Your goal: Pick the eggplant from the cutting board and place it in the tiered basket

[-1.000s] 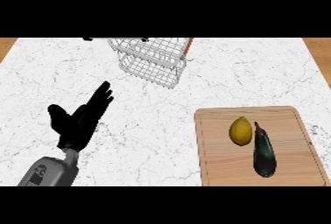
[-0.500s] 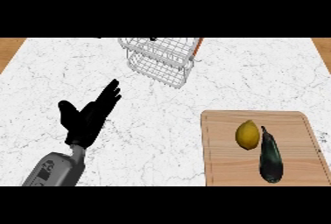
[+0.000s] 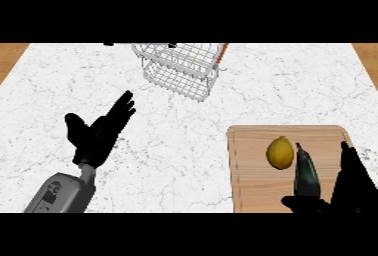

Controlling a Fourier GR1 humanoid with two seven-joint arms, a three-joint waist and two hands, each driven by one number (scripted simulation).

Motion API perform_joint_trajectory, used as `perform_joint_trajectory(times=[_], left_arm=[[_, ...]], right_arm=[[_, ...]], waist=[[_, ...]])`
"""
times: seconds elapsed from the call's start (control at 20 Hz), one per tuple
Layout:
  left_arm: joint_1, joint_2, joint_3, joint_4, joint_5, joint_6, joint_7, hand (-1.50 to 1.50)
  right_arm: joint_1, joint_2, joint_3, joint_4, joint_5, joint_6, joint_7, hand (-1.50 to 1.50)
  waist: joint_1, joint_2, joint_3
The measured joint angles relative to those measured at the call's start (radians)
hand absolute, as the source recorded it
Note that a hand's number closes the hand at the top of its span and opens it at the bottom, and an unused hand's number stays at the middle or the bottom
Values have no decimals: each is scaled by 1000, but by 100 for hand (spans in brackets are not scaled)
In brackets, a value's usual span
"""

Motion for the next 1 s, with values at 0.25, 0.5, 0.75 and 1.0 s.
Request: perform_joint_trajectory(times=[0.25,0.5,0.75,1.0], left_arm=[[8,5,18,-6,-1,-2,2,0],[7,4,36,0,0,-10,3,0],[26,-16,34,7,-23,1,-9,0],[22,-21,48,3,-31,-7,-1,0]], right_arm=[[-71,115,4,104,51,56,4,-150],[-106,199,-11,194,132,86,1,-150],[-81,234,-24,193,201,109,-17,-150],[-48,245,-47,185,231,110,-44,-150]], waist=[[-15,-5,2],[-27,-7,3],[-38,-10,4],[-43,-10,4]])
